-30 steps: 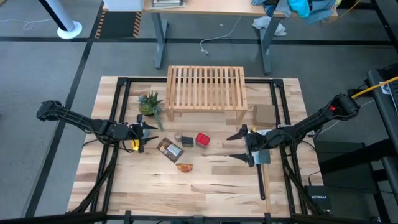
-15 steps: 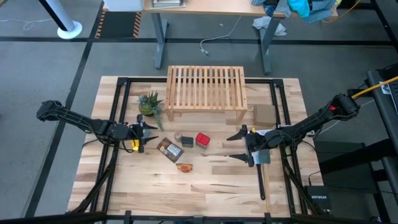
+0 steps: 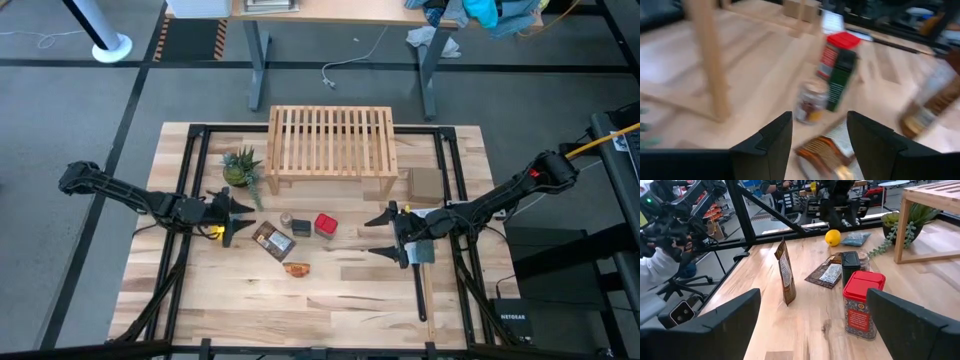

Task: Shelf spices
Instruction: Put the orange seasoning pack on the shelf

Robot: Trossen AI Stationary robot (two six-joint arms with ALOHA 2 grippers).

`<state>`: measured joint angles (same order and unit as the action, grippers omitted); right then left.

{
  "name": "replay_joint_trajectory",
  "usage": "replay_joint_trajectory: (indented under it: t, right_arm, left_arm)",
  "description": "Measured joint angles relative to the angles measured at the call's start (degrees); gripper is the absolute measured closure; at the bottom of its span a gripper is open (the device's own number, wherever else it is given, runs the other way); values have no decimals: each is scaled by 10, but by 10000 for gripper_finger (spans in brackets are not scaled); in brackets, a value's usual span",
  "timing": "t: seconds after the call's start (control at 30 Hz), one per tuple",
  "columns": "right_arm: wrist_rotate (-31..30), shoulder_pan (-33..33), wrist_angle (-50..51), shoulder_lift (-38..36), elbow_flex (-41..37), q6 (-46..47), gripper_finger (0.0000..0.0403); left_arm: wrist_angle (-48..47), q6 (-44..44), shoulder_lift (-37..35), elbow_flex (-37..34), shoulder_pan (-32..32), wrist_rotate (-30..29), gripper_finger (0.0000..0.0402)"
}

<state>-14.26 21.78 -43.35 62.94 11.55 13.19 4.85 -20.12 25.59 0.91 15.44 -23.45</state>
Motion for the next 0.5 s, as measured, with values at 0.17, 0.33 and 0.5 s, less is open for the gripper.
replay_joint_trajectory:
  t: [0.17, 0.33, 0.5]
  right_arm:
    - [0, 0, 0, 0, 0, 7, 36]
    - [0, 0, 2, 0, 0, 7, 36]
    - [0, 0, 7, 0, 0, 7, 36]
  left_arm:
    - [-8, -29, 1, 0, 0, 41, 219]
    - [-28, -50, 11, 1, 0, 42, 219]
    - [-28, -76, 25, 1, 0, 48, 219]
